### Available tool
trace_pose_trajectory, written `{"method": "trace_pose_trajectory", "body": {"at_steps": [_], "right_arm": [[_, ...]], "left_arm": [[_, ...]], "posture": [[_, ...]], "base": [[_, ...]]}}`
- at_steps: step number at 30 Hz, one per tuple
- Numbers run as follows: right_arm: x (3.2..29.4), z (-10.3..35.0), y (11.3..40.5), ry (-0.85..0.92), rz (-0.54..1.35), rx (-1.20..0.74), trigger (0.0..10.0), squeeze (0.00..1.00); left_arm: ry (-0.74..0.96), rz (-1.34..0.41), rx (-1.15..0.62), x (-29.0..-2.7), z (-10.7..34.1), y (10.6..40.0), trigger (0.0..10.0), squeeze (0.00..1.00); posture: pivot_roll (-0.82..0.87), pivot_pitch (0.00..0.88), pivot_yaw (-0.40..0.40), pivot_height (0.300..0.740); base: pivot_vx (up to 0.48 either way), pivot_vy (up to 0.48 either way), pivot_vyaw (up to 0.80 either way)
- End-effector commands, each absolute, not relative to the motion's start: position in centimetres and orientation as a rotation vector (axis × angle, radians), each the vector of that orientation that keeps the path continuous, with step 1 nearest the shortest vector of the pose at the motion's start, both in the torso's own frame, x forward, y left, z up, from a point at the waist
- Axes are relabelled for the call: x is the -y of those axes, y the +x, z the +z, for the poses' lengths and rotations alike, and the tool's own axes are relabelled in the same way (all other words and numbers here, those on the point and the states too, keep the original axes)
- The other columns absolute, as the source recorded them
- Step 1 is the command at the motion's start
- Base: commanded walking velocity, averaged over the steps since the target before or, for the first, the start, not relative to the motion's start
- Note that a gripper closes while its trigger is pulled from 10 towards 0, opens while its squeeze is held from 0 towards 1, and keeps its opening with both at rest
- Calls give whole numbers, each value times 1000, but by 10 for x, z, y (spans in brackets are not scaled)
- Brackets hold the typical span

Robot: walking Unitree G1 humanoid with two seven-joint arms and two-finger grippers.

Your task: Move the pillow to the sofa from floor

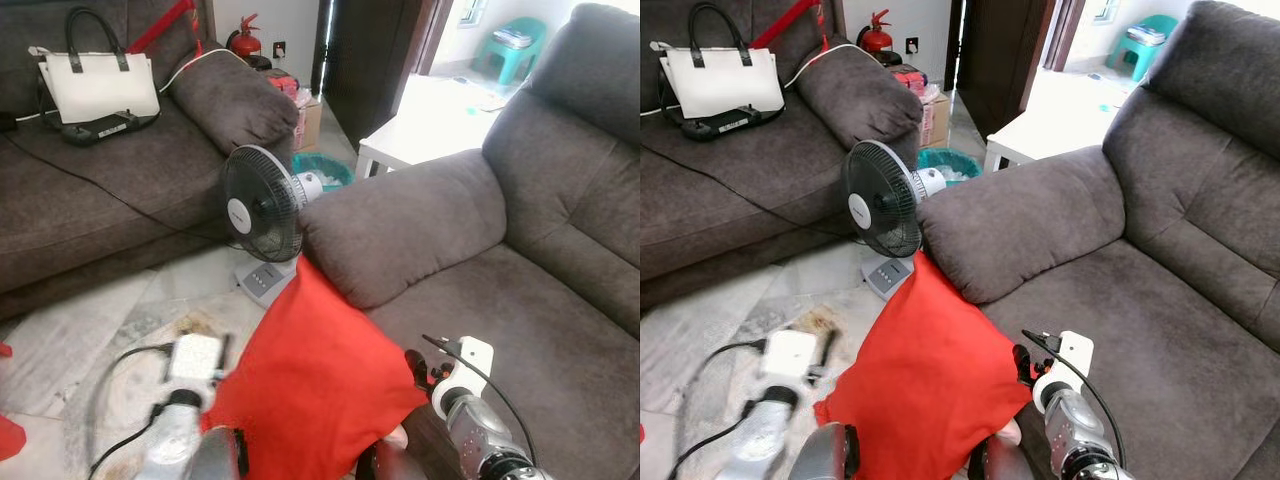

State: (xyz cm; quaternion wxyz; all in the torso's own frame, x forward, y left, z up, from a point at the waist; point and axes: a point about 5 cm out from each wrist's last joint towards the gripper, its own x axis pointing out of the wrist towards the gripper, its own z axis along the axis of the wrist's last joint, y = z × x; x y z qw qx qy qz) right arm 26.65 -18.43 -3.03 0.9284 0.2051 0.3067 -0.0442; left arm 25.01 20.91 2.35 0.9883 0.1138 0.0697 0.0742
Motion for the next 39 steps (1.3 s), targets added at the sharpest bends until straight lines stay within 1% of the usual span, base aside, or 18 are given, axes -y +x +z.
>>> {"method": "trace_pose_trajectory", "body": {"at_steps": [1,4,9,10,11,12,13,15,18,21,22,23,24,25,30,36,39], "right_arm": [[187,-33,264,388,-104,-673,10000,0],[188,-37,259,367,-110,-703,10000,0],[190,-42,253,361,-121,-739,10000,0],[189,-41,254,332,-100,-732,10000,0],[189,-39,256,262,-60,-724,10000,0],[186,-35,260,72,52,-702,10000,0],[183,-34,262,-1,110,-692,10000,0],[178,-33,262,-49,180,-689,10000,0],[175,-35,261,-11,178,-699,10000,0],[174,-36,260,67,128,-685,10000,0],[174,-36,260,67,128,-685,10000,0],[174,-35,260,114,108,-667,10000,0],[175,-29,265,222,72,-595,10000,0],[177,-26,268,245,59,-564,10000,0],[188,-12,279,290,15,-446,10000,0],[196,-10,277,273,4,-410,10000,0],[199,-11,275,271,-5,-404,10000,0]], "left_arm": [[224,145,-149,-208,20,245,10000,0],[235,138,-162,-209,15,240,10000,0],[213,122,-139,-202,19,236,10000,0],[212,120,-135,-201,20,236,10000,0],[210,117,-128,-200,21,237,10000,0],[208,112,-118,-199,24,237,10000,0],[208,109,-116,-199,25,237,10000,0],[208,102,-113,-199,25,237,10000,0],[206,93,-109,-197,27,239,10000,0],[190,76,-90,-193,31,243,10000,0],[190,76,-90,-193,31,243,10000,0],[188,71,-78,-191,34,244,10000,0],[186,63,-49,-187,41,246,10000,0],[186,63,-35,-186,45,247,10000,0],[186,86,32,-183,60,252,10000,0],[182,68,50,-179,66,258,10000,0],[182,63,45,-178,67,258,10000,0]], "posture": [[186,67,-153,615],[187,74,-157,615],[197,86,-165,615],[200,87,-166,615],[202,90,-166,615],[199,89,-167,615],[198,89,-167,615],[194,88,-168,615],[190,86,-169,615],[197,88,-170,615],[197,88,-170,615],[197,89,-169,615],[192,92,-165,615],[189,94,-163,615],[174,102,-155,615],[162,103,-148,615],[157,103,-145,606]], "base": [[0,0,0],[0,0,0],[0,0,0],[0,0,0],[0,0,0],[0,0,0],[0,0,0],[0,0,0],[0,0,0],[0,0,0],[0,0,0],[0,0,0],[0,0,0],[0,0,0],[0,0,0],[0,0,0],[0,0,0]]}}
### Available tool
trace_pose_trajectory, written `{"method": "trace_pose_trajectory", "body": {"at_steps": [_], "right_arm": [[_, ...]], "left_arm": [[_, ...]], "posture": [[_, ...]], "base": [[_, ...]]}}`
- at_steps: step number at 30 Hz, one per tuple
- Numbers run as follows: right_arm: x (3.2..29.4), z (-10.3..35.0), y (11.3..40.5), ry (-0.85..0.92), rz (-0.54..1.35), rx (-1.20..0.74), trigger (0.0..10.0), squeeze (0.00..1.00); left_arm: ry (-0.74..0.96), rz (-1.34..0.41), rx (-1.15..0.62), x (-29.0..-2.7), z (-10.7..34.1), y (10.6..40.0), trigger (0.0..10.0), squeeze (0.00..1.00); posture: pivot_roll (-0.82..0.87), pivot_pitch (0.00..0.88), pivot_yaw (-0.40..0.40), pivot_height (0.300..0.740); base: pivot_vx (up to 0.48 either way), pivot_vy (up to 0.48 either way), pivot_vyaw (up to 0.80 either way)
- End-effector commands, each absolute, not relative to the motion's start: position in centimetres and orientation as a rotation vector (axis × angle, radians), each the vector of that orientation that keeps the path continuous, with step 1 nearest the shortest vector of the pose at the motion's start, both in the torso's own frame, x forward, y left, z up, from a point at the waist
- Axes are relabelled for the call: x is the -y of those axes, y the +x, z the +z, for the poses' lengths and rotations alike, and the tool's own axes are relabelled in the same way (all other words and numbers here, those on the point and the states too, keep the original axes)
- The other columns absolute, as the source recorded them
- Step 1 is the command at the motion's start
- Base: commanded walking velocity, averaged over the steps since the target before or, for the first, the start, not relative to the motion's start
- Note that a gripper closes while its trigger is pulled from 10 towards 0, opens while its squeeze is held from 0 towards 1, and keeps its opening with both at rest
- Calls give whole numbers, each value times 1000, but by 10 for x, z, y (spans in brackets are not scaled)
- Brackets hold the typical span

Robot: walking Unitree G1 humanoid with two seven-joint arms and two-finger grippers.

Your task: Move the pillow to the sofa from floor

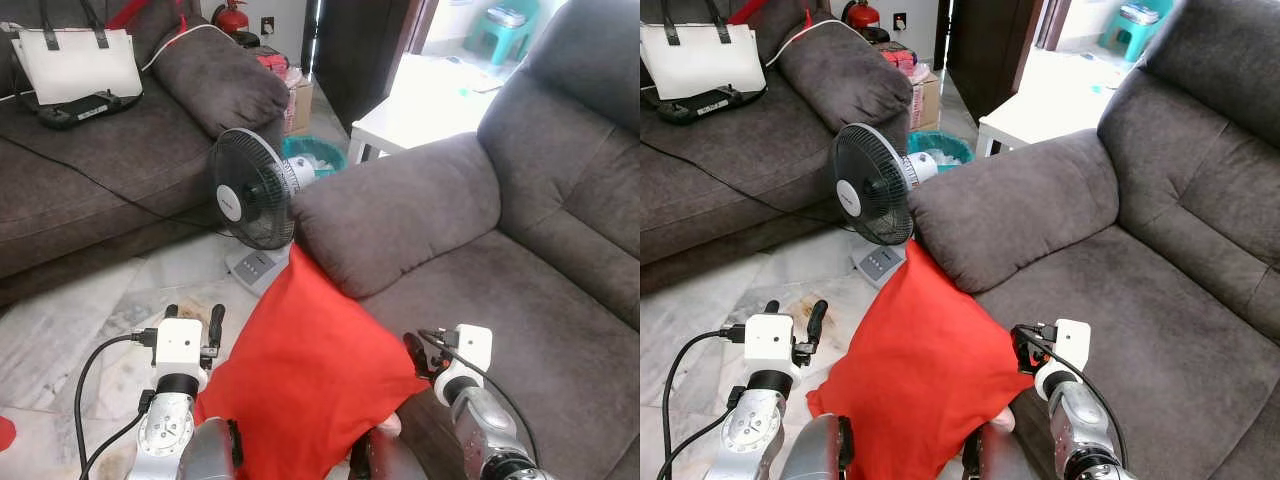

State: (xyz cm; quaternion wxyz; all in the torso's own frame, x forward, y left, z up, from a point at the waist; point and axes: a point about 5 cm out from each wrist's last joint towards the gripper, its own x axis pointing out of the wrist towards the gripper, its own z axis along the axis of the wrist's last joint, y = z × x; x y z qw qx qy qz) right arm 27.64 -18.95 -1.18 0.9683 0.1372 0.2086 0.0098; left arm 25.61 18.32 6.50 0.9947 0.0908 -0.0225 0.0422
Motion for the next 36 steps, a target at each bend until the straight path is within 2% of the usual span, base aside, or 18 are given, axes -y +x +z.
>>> {"method": "trace_pose_trajectory", "body": {"at_steps": [1,6,16,29,36], "right_arm": [[199,-11,274,268,-7,-402,10000,0],[196,-7,277,252,10,-377,10000,0],[180,-3,285,230,66,-379,10000,0],[172,-4,287,225,110,-428,10000,0],[167,0,290,228,117,-394,10000,0]], "left_arm": [[182,60,41,-177,66,257,10000,0],[182,52,32,-175,65,257,10000,0],[182,48,12,-174,63,254,10000,0],[166,32,-4,-170,61,254,10000,0],[163,28,-6,-169,61,255,10000,0]], "posture": [[156,102,-145,602],[159,103,-146,574],[161,109,-155,574],[161,112,-162,574],[161,110,-162,535]], "base": [[0,0,0],[0,0,0],[0,0,0],[0,0,0],[0,0,0]]}}
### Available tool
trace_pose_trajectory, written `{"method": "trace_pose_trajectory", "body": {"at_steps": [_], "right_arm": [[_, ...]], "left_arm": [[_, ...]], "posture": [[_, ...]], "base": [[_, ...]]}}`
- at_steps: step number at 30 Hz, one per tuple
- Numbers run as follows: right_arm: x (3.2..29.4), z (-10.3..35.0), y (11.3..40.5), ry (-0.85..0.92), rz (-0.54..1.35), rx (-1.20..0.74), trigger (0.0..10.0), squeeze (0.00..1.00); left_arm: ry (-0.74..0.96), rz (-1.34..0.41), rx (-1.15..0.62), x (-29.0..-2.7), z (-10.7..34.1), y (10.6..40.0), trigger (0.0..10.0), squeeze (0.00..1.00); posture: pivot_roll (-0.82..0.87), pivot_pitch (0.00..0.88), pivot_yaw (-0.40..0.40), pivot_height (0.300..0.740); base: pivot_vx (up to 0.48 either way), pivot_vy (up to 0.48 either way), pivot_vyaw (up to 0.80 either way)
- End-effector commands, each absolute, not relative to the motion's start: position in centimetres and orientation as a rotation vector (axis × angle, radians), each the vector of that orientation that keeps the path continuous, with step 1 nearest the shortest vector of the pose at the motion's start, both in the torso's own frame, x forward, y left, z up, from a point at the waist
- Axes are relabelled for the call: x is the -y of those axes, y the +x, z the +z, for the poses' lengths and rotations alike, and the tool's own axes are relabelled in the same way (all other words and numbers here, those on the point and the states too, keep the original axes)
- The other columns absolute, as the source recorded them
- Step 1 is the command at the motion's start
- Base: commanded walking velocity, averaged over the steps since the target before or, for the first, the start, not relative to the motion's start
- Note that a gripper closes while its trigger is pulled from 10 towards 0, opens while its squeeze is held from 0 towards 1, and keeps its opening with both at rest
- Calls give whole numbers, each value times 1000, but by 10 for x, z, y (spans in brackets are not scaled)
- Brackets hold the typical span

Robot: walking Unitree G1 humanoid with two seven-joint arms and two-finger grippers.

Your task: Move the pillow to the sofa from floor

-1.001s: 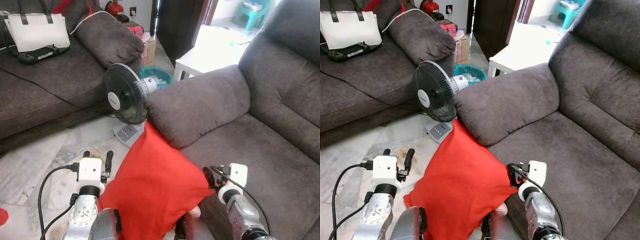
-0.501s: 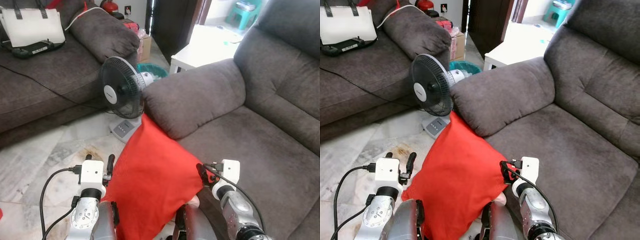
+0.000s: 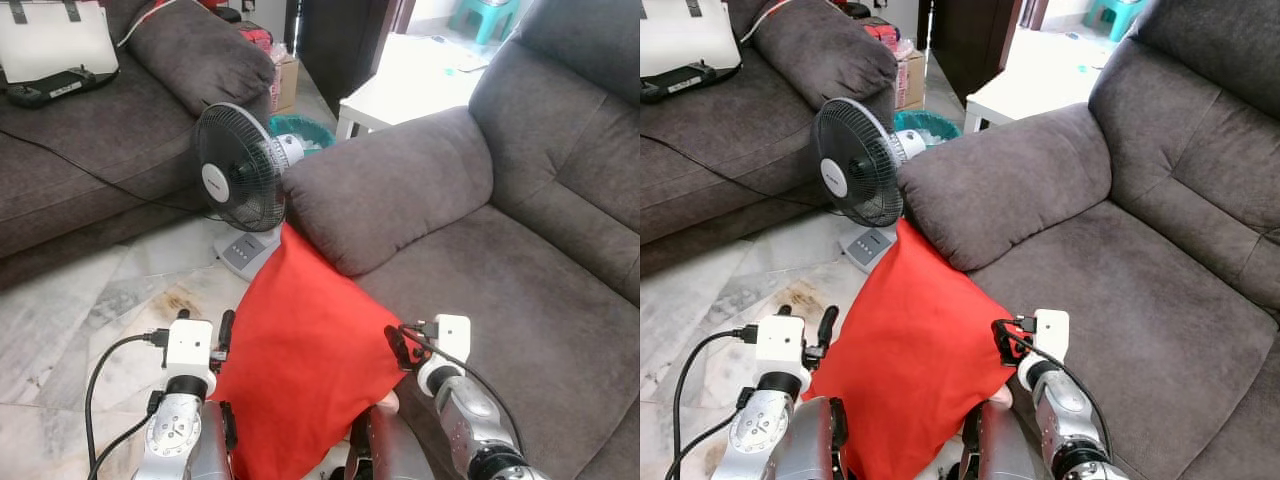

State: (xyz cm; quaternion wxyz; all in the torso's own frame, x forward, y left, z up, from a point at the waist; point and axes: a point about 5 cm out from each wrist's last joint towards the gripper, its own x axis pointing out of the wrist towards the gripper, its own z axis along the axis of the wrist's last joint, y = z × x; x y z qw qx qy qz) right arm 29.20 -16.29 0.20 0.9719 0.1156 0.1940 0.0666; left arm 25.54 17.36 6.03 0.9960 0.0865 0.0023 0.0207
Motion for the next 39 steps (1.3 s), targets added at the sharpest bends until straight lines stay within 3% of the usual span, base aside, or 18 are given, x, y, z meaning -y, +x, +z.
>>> {"method": "trace_pose_trajectory", "body": {"at_steps": [1,17,39], "right_arm": [[167,1,290,232,113,-389,10000,0],[170,2,293,261,129,-412,10000,0],[165,33,329,237,114,-399,10000,0]], "left_arm": [[163,28,-7,-169,61,255,10000,0],[140,40,7,-170,67,258,10000,0],[5,61,33,-160,85,253,10000,0]], "posture": [[161,110,-162,535],[165,113,-164,535],[198,176,-232,535]], "base": [[0,0,0],[0,0,0],[0,0,0]]}}
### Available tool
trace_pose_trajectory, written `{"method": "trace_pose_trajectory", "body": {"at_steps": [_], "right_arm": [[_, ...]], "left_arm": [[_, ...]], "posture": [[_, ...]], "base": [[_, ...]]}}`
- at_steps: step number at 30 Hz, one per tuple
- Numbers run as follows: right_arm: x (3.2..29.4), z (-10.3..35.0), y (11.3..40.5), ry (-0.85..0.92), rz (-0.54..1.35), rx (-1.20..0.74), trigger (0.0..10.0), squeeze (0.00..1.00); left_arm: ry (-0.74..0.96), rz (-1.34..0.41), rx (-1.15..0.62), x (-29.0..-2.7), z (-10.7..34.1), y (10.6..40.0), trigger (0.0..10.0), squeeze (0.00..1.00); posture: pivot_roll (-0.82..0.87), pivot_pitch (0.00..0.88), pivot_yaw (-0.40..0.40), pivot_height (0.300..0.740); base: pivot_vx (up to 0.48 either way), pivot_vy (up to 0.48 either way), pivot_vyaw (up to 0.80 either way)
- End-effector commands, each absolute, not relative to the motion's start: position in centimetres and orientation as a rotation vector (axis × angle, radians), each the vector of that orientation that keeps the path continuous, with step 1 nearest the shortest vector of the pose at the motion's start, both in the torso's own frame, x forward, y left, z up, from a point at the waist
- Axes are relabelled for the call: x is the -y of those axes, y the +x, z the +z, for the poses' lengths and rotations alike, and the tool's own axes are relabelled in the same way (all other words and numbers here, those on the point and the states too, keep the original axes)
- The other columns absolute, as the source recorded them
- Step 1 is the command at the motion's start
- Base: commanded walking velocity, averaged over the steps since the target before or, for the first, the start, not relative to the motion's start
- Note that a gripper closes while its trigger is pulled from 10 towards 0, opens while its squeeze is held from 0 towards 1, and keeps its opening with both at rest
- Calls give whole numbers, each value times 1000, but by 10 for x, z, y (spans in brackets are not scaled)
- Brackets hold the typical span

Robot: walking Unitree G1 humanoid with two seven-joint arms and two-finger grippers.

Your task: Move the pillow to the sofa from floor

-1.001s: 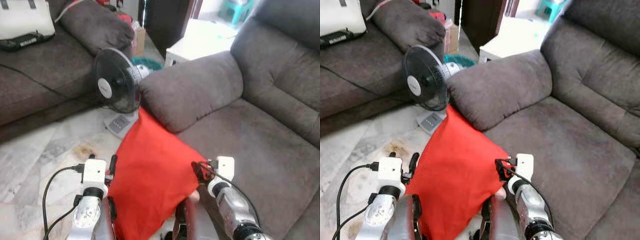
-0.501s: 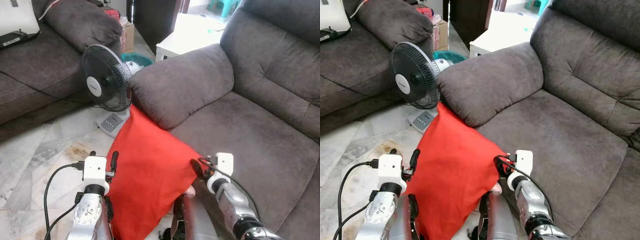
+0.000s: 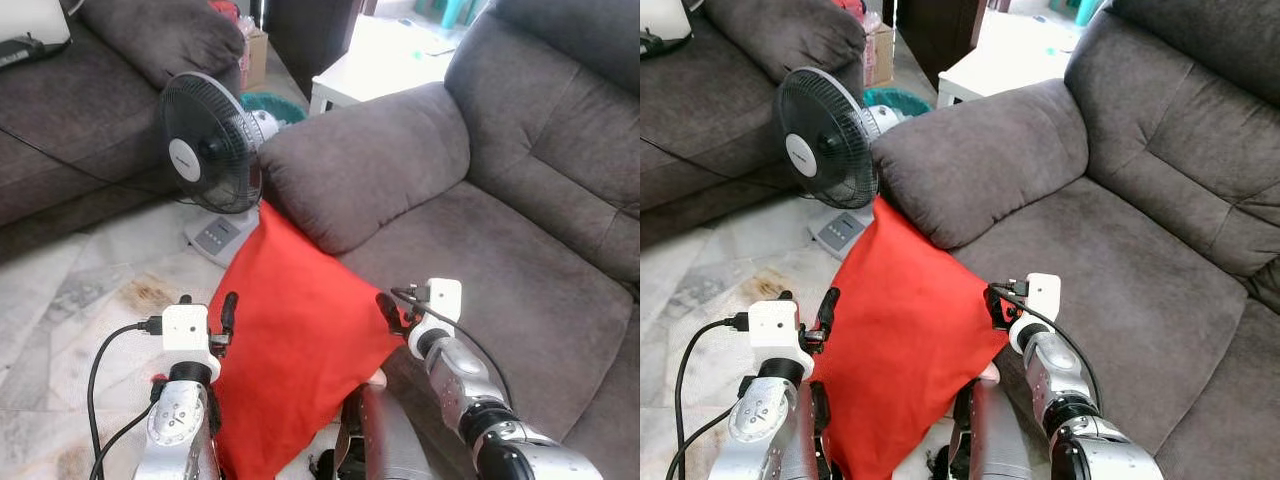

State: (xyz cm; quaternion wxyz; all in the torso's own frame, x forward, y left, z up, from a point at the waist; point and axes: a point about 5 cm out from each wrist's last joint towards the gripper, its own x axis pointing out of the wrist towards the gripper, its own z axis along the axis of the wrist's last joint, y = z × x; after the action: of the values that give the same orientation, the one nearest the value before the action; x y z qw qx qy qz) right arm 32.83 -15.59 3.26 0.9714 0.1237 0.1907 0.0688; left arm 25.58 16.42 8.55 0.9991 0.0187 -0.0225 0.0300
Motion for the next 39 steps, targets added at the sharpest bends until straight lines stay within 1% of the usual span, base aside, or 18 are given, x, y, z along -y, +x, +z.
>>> {"method": "trace_pose_trajectory", "body": {"at_steps": [1,3,6,8,9,14,16,29,34,39], "right_arm": [[165,35,331,228,121,-399,10000,0],[165,37,332,218,129,-399,10000,0],[158,38,334,153,207,-440,10000,0],[156,38,335,130,225,-451,10000,0],[153,35,333,93,258,-497,10000,0],[149,30,330,93,315,-573,10000,0],[151,26,327,63,329,-608,10000,0],[155,28,328,44,342,-609,10000,0],[155,44,339,23,397,-536,10000,0],[155,57,345,-15,502,-482,10000,0]], "left_arm": [[-2,62,30,-160,86,253,10000,0],[-11,62,28,-159,86,252,10000,0],[-34,52,9,-157,85,250,10000,0],[-42,49,2,-157,85,249,10000,0],[-57,44,-9,-156,84,248,10000,0],[-73,16,-36,-152,82,245,10000,0],[-75,6,-45,-150,81,243,10000,0],[-83,-19,-71,-147,80,244,10000,0],[-79,-21,-69,-149,80,247,10000,0],[-82,-31,-61,-146,82,249,10000,0]], "posture": [[199,180,-238,535],[200,182,-240,535],[203,191,-254,535],[203,192,-256,535],[203,198,-261,535],[202,201,-263,535],[202,201,-264,535],[200,205,-258,535],[195,196,-257,535],[187,186,-255,535]], "base": [[0,0,0],[0,0,0],[0,0,0],[0,0,0],[0,0,0],[0,0,0],[0,0,0],[0,0,0],[0,0,0],[0,0,0]]}}
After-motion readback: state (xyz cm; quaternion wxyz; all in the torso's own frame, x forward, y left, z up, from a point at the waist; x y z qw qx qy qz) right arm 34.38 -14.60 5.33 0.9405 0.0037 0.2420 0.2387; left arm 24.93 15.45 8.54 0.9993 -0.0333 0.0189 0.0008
